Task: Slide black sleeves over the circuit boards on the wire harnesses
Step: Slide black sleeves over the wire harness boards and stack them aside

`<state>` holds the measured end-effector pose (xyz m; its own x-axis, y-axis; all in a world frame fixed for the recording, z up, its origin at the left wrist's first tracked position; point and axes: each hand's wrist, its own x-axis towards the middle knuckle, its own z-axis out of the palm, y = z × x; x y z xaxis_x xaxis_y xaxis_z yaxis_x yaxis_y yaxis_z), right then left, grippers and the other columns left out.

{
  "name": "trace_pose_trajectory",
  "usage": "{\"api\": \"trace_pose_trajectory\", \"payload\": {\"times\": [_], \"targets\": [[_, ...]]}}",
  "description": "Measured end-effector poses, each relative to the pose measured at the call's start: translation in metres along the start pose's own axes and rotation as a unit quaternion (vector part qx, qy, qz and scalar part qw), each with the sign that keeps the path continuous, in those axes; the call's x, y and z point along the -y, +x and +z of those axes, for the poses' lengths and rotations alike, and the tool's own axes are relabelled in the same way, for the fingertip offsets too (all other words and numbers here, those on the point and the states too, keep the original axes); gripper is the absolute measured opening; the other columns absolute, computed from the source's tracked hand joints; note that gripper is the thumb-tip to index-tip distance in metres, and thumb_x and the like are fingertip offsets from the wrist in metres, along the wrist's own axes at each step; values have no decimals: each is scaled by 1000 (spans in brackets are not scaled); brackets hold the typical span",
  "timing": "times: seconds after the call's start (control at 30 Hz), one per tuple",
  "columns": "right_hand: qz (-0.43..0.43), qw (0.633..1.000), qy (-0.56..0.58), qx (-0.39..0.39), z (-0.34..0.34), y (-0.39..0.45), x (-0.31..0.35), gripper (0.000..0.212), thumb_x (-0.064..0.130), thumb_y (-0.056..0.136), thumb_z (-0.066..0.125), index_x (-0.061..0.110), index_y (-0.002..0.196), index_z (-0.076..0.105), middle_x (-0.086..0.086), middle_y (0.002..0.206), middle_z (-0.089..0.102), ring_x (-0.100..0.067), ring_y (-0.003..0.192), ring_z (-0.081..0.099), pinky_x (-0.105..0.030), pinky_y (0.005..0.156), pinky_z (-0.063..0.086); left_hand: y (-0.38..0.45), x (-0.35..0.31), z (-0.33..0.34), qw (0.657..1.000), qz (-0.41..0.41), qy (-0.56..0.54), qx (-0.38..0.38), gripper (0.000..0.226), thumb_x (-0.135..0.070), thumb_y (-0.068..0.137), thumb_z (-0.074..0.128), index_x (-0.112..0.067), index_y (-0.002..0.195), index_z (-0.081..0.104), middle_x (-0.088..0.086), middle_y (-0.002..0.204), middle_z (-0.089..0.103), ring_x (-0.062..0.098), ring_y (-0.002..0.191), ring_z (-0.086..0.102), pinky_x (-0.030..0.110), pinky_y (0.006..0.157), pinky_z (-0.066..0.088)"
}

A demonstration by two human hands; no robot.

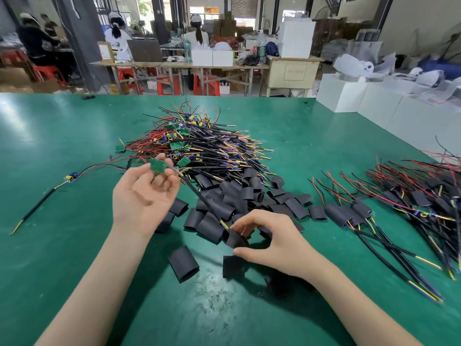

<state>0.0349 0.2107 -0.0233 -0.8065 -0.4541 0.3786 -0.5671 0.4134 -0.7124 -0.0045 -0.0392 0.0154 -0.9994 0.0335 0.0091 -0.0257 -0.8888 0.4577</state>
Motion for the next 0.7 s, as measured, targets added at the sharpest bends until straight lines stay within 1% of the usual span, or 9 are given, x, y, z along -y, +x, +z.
{"api": "trace_pose_trajectory", "payload": {"times": [0.07,0.13,0.2,0.27,0.37,0.5,0.6,0.63,0.7], "targets": [[5,1000,-11,-4,-2,-1,-1,29,19,71,83,20,97,69,17,89,67,-6,84,63,-17,74,46,1,1,-2,1000,-19,8,3,29,-14,91,42,-1,88,68,11,85,60,17,69,53,22,66,51],[15,1000,-20,-9,-5,-1,-3,29,21,71,82,24,96,69,18,90,67,-6,85,64,-23,74,48,2,2,-2,1000,-24,16,3,20,-12,87,48,-3,84,65,9,84,58,17,68,52,21,64,51],[19,999,-24,-17,-7,-1,-4,29,23,71,82,26,96,68,18,90,67,-7,87,64,-29,77,50,3,3,-1,1000,-12,20,1,10,-11,82,53,-6,86,61,8,85,58,16,70,53,20,66,52],[12,999,-27,-30,-8,-1,-5,28,23,71,81,27,96,68,18,89,67,-7,86,65,-25,76,50,5,3,-2,999,-3,34,-5,9,-10,82,53,-7,86,60,8,84,58,15,69,53,19,67,52],[10,998,-35,-55,-8,0,-6,27,24,72,81,26,95,68,17,88,68,-8,83,65,-20,72,49,5,5,-2,998,-12,56,-3,15,-10,90,45,-8,85,59,6,83,58,14,66,53,18,65,51],[10,994,-39,-99,-9,1,-6,27,20,71,82,23,94,69,15,86,67,-8,78,64,-21,73,49,1,11,-2,992,-28,110,46,16,-12,84,46,-10,79,61,4,83,56,13,64,50,19,63,50],[13,986,-82,-146,-13,1,-4,27,21,69,81,23,92,69,16,87,66,-5,79,63,-35,80,49,-1,17,-2,977,-27,176,117,19,-18,86,44,-12,78,61,3,85,57,14,65,51,20,65,50],[11,981,-102,-162,-14,2,-3,26,22,68,80,24,91,68,16,87,66,-4,80,63,-38,82,47,-1,20,-2,966,-10,223,131,21,-19,88,45,-13,78,63,3,88,59,15,67,54,21,66,50],[2,971,-140,-192,-17,1,-2,24,25,67,77,25,89,67,15,87,66,-5,82,62,-39,84,43,-2,27,-3,927,40,346,140,21,-20,90,50,-18,81,69,1,95,65,16,71,59,23,67,51]]}}
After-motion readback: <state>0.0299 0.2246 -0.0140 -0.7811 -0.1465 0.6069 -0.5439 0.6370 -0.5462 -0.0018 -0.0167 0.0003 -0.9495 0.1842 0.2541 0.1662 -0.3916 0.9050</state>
